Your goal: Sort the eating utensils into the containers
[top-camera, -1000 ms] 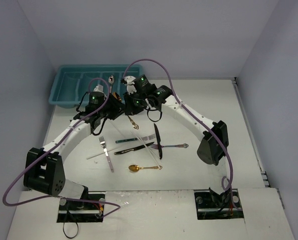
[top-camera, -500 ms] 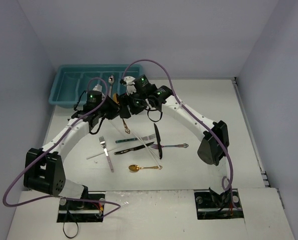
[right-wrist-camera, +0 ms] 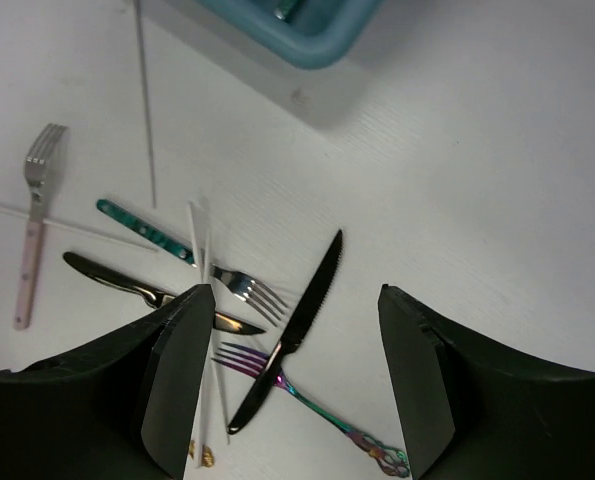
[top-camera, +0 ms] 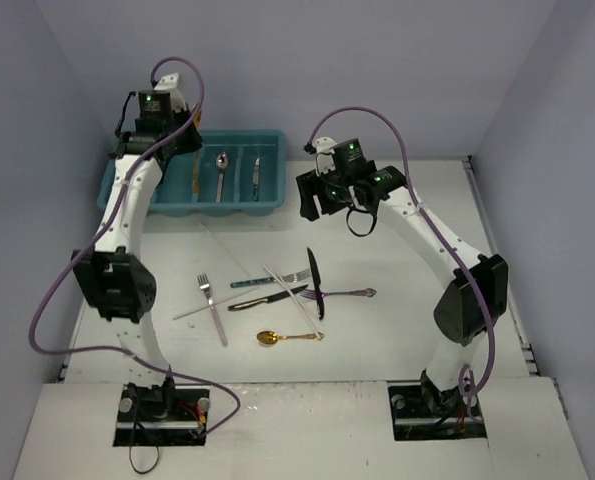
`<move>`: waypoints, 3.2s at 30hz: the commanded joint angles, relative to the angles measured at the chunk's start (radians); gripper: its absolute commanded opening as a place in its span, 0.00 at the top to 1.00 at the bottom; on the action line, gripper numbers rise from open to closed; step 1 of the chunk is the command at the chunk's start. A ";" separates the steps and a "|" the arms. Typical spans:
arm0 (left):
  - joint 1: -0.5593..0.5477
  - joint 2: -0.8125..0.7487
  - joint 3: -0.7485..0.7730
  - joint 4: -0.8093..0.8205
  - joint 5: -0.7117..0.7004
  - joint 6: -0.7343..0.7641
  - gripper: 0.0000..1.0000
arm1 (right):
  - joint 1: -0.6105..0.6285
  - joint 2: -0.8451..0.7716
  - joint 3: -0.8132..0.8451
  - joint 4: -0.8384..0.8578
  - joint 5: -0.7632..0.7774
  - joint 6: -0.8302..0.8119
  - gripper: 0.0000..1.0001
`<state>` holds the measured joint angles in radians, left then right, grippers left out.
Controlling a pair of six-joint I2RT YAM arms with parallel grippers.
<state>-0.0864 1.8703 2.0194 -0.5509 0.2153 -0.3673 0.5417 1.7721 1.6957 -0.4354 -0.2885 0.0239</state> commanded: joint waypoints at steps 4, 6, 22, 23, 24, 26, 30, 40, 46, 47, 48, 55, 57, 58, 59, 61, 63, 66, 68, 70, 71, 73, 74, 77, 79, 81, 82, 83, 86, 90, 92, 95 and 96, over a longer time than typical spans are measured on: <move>0.013 0.128 0.088 0.170 -0.051 0.193 1.00 | 0.002 -0.066 -0.097 0.035 0.054 -0.042 0.38; 0.015 0.130 0.034 0.298 -0.033 0.200 1.00 | 0.001 -0.074 -0.120 0.043 0.058 -0.040 0.38; 0.002 0.417 0.220 0.379 -0.045 0.160 1.00 | 0.000 -0.082 -0.191 0.064 0.085 -0.043 0.39; 0.001 0.428 0.224 0.372 -0.050 0.159 1.00 | -0.002 -0.082 -0.194 0.065 0.086 -0.044 0.39; 0.001 0.436 0.220 0.369 -0.055 0.160 1.00 | -0.004 -0.083 -0.197 0.066 0.086 -0.044 0.39; 0.001 0.453 0.212 0.363 -0.063 0.163 1.00 | -0.005 -0.085 -0.202 0.066 0.084 -0.046 0.39; 0.010 0.488 0.200 0.356 -0.063 0.152 1.00 | -0.008 -0.082 -0.211 0.066 0.083 -0.048 0.39; 0.009 0.505 0.275 0.341 -0.024 0.125 0.33 | -0.011 -0.073 -0.216 0.064 0.101 -0.059 0.38; 0.022 0.433 0.381 0.275 -0.019 0.120 0.31 | -0.004 -0.095 -0.257 0.066 0.103 -0.101 0.41; 0.026 0.400 0.393 0.266 -0.016 0.114 0.31 | 0.001 -0.103 -0.263 0.066 0.104 -0.114 0.43; 0.028 0.393 0.399 0.266 -0.016 0.106 0.31 | 0.006 -0.104 -0.264 0.066 0.107 -0.117 0.43; 0.154 0.026 0.253 0.236 0.004 -0.027 0.31 | 0.248 -0.095 -0.253 0.107 0.226 -0.171 0.44; 0.195 -0.084 0.123 0.202 0.042 -0.027 0.31 | 0.288 -0.048 -0.226 0.131 0.250 -0.140 0.45; 0.223 -0.128 0.055 0.185 0.056 -0.022 0.31 | 0.297 -0.021 -0.212 0.135 0.267 -0.109 0.46; 0.250 -0.178 -0.015 0.170 0.070 -0.016 0.31 | 0.305 0.004 -0.200 0.139 0.282 -0.077 0.47; 0.290 -0.328 -0.172 0.173 0.090 0.016 0.31 | 0.302 0.019 -0.201 0.138 0.298 0.008 0.48; 0.316 -0.415 -0.303 0.194 0.099 0.055 0.31 | 0.294 0.016 -0.250 0.139 0.328 0.127 0.49; 0.338 -0.554 -0.501 0.214 0.114 0.099 0.30 | 0.281 -0.043 -0.347 0.141 0.357 0.220 0.52; 0.342 -0.619 -0.590 0.222 0.129 0.104 0.30 | 0.276 -0.088 -0.401 0.152 0.409 0.245 0.53; 0.341 -0.672 -0.661 0.230 0.139 0.095 0.30 | 0.256 -0.134 -0.435 0.158 0.434 0.256 0.55; 0.341 -0.698 -0.693 0.233 0.145 0.087 0.30 | 0.238 -0.146 -0.444 0.158 0.426 0.265 0.57; 0.341 -0.733 -0.730 0.230 0.150 0.079 0.30 | 0.213 -0.160 -0.462 0.160 0.402 0.292 0.60; 0.340 -0.745 -0.752 0.230 0.151 0.077 0.30 | 0.198 -0.165 -0.473 0.161 0.388 0.300 0.62; 0.340 -0.782 -0.792 0.229 0.145 0.084 0.30 | 0.166 -0.168 -0.511 0.166 0.346 0.337 0.66; 0.340 -0.797 -0.807 0.222 0.140 0.089 0.29 | 0.147 -0.155 -0.527 0.169 0.323 0.371 0.67; 0.340 -0.800 -0.817 0.215 0.136 0.090 0.29 | 0.142 -0.144 -0.544 0.174 0.305 0.407 0.69; 0.340 -0.801 -0.818 0.213 0.136 0.091 0.29 | 0.138 -0.138 -0.551 0.178 0.297 0.419 0.69; 0.340 -0.803 -0.821 0.210 0.134 0.090 0.29 | 0.136 -0.129 -0.554 0.179 0.279 0.425 0.71; 0.340 -0.806 -0.826 0.207 0.131 0.089 0.28 | 0.132 -0.095 -0.554 0.181 0.248 0.444 0.74; 0.340 -0.803 -0.834 0.207 0.131 0.082 0.27 | 0.133 -0.063 -0.548 0.183 0.217 0.461 0.74; 0.340 -0.802 -0.840 0.208 0.131 0.081 0.27 | 0.136 -0.049 -0.547 0.186 0.204 0.470 0.74; 0.341 -0.800 -0.845 0.212 0.129 0.073 0.27 | 0.143 -0.022 -0.550 0.189 0.190 0.478 0.74; 0.341 -0.799 -0.846 0.213 0.130 0.070 0.27 | 0.144 -0.010 -0.549 0.191 0.187 0.480 0.74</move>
<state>0.2535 1.0770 1.1642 -0.3934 0.3401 -0.2916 0.6756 1.7408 1.1366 -0.2685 -0.0719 0.4707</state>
